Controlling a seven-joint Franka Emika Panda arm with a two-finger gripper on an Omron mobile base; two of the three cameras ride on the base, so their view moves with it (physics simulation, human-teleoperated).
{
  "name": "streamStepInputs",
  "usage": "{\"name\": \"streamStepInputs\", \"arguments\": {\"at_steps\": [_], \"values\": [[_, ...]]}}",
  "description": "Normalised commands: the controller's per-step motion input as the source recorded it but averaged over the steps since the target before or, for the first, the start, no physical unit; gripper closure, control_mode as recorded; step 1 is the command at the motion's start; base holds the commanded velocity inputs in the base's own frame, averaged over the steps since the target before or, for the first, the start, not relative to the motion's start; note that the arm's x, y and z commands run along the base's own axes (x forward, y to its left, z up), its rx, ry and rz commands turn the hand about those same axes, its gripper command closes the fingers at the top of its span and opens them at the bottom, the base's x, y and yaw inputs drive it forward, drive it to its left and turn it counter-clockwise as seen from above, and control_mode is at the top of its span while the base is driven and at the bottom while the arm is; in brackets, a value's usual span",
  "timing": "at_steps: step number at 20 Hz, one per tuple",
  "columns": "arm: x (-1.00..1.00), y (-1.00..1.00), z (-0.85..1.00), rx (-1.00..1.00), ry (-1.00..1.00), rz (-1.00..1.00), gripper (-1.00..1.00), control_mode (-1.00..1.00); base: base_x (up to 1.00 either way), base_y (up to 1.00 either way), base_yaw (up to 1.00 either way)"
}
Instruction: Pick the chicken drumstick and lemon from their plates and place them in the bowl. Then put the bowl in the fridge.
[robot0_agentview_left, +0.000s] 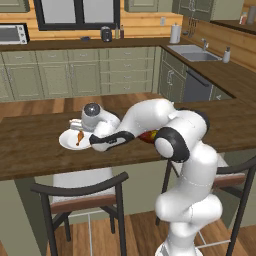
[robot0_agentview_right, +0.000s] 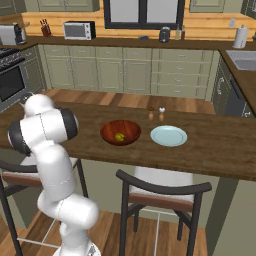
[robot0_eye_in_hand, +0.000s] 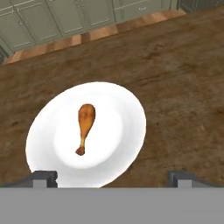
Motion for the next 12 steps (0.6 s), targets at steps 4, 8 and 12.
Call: {"name": "streamStepInputs", "arguments": {"at_steps": [4,8,12], "values": [[0.34,0.00,-0.04,-0.01,0.08,0.00,-1.00,-1.00,0.00,0.00,0.00],[0.22,0.00,-0.13,0.00,0.11,0.00,-1.00,-1.00,0.00,0.00,0.00],[0.30,-0.02,-0.09,0.00,0.09,0.00,-1.00,-1.00,0.00,0.00,0.00]]}}
